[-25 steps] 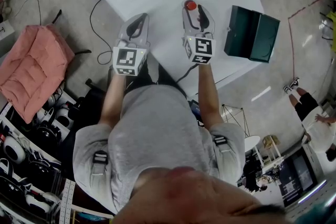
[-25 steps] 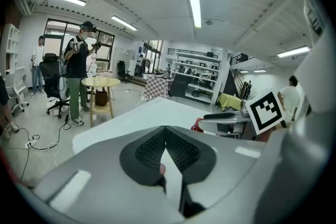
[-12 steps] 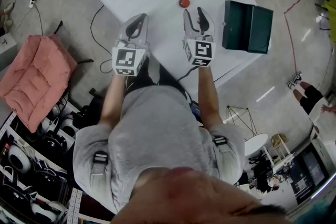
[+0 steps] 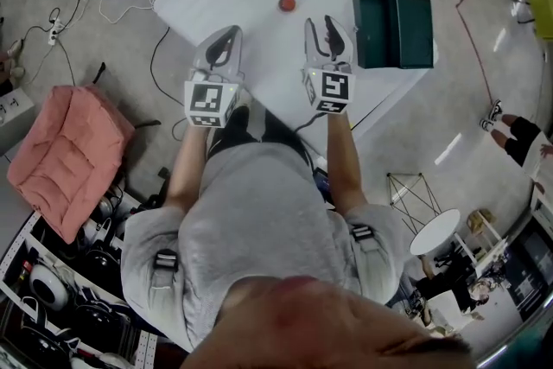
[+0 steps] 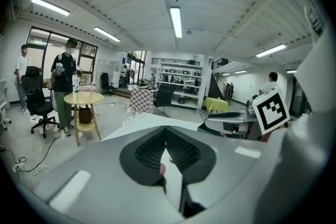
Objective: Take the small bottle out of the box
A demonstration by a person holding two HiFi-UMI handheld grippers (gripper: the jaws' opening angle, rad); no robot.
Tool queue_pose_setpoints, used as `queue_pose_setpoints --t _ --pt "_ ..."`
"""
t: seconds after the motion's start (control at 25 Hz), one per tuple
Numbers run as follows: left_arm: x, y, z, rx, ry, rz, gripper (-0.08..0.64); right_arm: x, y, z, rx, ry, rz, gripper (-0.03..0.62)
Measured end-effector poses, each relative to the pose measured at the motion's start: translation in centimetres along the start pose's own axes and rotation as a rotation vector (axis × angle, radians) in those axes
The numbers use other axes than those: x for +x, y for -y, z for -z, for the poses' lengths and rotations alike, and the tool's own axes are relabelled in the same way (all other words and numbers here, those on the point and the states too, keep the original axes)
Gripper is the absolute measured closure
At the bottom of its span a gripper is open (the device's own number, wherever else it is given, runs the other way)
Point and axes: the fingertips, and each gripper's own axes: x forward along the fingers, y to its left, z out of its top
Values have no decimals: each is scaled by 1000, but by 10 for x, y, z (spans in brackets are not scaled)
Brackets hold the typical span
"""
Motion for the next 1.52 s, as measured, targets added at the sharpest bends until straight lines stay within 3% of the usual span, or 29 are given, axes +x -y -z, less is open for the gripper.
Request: queue_pose_setpoints --t 0.56,1.52 --pt "-16 40 -34 82 75 111 548 -72 19 -22 20 98 143 478" --pt "-63 80 -42 167 123 280 548 -185 0 -10 39 165 365 564"
